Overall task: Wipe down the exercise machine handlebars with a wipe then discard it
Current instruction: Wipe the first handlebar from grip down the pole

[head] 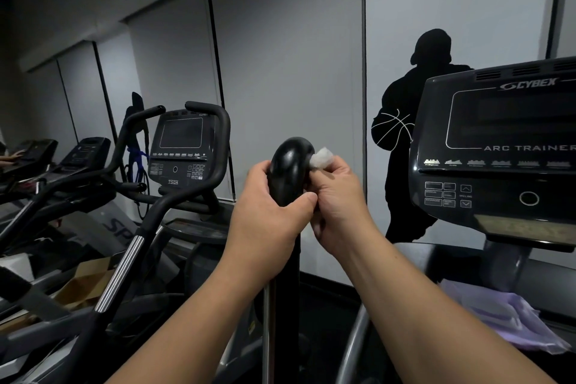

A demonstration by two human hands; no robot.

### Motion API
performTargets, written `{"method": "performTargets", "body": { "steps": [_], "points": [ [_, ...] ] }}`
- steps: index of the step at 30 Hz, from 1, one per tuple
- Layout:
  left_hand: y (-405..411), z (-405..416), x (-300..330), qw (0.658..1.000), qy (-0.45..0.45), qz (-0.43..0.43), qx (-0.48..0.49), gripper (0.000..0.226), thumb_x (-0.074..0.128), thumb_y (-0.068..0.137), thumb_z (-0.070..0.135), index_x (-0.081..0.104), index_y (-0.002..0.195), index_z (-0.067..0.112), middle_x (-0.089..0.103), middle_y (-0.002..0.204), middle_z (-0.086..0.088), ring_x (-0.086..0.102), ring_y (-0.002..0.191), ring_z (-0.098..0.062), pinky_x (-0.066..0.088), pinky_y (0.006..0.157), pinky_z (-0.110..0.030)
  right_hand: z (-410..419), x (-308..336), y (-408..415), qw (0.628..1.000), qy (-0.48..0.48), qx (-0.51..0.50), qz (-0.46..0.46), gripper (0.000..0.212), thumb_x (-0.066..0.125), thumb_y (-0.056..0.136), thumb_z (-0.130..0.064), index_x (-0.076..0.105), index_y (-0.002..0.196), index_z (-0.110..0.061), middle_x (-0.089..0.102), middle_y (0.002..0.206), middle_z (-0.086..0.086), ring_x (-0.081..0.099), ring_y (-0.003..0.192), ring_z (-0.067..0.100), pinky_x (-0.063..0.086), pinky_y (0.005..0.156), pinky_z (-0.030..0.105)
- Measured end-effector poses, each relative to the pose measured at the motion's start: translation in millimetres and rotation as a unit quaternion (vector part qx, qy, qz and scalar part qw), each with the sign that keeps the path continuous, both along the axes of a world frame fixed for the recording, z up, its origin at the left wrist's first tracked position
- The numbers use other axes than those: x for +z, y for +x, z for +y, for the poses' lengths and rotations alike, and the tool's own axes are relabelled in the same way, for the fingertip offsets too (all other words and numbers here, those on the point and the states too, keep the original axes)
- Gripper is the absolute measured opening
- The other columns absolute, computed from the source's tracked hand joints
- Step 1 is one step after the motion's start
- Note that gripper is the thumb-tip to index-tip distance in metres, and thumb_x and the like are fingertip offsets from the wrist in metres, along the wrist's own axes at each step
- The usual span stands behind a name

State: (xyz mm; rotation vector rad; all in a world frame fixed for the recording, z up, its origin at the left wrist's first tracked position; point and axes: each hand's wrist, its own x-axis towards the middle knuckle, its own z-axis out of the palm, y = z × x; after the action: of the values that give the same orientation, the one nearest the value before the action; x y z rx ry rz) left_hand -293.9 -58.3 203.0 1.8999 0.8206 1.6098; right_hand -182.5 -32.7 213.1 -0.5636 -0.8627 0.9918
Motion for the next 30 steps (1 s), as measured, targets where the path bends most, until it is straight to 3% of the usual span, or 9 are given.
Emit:
{"method": "performTargets", "body": {
  "steps": [2,6,10,15,18,21,24,28,30],
  "points": [
    [-1,1,0,1.0,0.0,0.001,-0.005,0.038,0.078,0.076,0.029,0.055,0.104,0.038,0.071,0.093,0.016,0.069,0.087,-0.003,0.055,0.077,-0.019,4,0,-4,0.999,0.0,-0.003,0.041,0.022,0.056,0.092,0.008,0.058,0.109,-0.006,0.066,0.086,0.019,0.065,0.084,0.035,0.056,0.085,0.06],
    [-2,3,-1,1.0,0.002,0.004,-0.01,0.04,0.074,0.071,0.033,0.055,0.104,0.039,0.072,0.095,0.011,0.07,0.09,-0.004,0.057,0.081,-0.026,2,-4,-10,0.998,-0.003,0.053,0.04,0.027,0.048,0.093,0.008,0.054,0.118,0.003,0.065,0.091,0.02,0.069,0.078,0.033,0.062,0.07,0.043],
    [-3,5,-2,1.0,0.001,0.008,-0.007,0.041,0.075,0.071,0.034,0.055,0.107,0.038,0.073,0.098,0.011,0.07,0.093,-0.006,0.058,0.086,-0.034,4,3,-11,0.998,-0.02,0.016,0.061,0.034,0.052,0.089,0.008,0.052,0.122,0.005,0.065,0.098,0.026,0.066,0.09,0.041,0.052,0.091,0.068],
    [-1,0,-2,0.999,-0.008,-0.03,-0.021,0.036,0.076,0.077,0.041,0.056,0.107,0.035,0.073,0.092,0.018,0.071,0.087,-0.002,0.056,0.077,-0.023,-6,-4,-11,0.996,0.0,0.07,0.047,0.027,0.048,0.096,0.005,0.065,0.112,-0.007,0.066,0.094,0.023,0.068,0.082,0.034,0.061,0.073,0.041],
    [-1,4,-2,0.981,-0.121,-0.152,-0.028,0.034,0.058,0.097,0.05,0.063,0.102,0.017,0.068,0.082,0.001,0.065,0.08,-0.016,0.054,0.073,-0.04,-8,-8,-5,0.997,0.012,0.067,0.032,0.028,0.042,0.096,0.008,0.062,0.094,-0.012,0.061,0.078,0.012,0.06,0.062,0.017,0.051,0.055,0.025],
    [-1,8,14,0.95,-0.232,-0.184,-0.097,0.024,0.061,0.096,0.023,0.066,0.079,0.006,0.058,0.073,-0.013,0.055,0.065,-0.024,0.046,0.059,-0.034,-11,-9,1,0.999,0.013,0.049,0.009,0.033,0.039,0.093,0.008,0.062,0.088,-0.014,0.063,0.077,0.004,0.062,0.067,0.015,0.05,0.063,0.028],
    [-3,9,31,0.928,-0.285,-0.154,-0.185,0.044,0.052,0.094,0.007,0.072,0.055,0.007,0.066,0.059,-0.007,0.061,0.048,-0.016,0.048,0.047,-0.021,-16,-8,5,0.999,0.014,0.017,-0.022,0.035,0.039,0.089,0.008,0.065,0.083,-0.014,0.065,0.078,0.002,0.061,0.074,0.017,0.051,0.069,0.032],
    [-7,25,37,0.914,-0.307,-0.19,-0.186,0.013,0.061,0.089,0.003,0.073,0.085,0.006,0.068,0.081,-0.017,0.062,0.07,-0.026,0.051,0.067,-0.033,-28,-8,3,0.986,-0.016,-0.109,-0.125,0.016,0.053,0.095,-0.008,0.066,0.09,-0.016,0.068,0.087,-0.002,0.061,0.085,0.015,0.053,0.081,0.038],
    [-6,29,39,0.91,-0.309,-0.216,-0.174,0.011,0.063,0.087,-0.001,0.067,0.091,0.008,0.064,0.086,-0.019,0.06,0.073,-0.027,0.052,0.069,-0.034,-36,-14,-1,0.963,0.006,-0.214,-0.163,0.011,0.059,0.093,-0.01,0.06,0.095,-0.021,0.064,0.087,-0.006,0.058,0.081,0.01,0.053,0.08,0.037]
  ]
}}
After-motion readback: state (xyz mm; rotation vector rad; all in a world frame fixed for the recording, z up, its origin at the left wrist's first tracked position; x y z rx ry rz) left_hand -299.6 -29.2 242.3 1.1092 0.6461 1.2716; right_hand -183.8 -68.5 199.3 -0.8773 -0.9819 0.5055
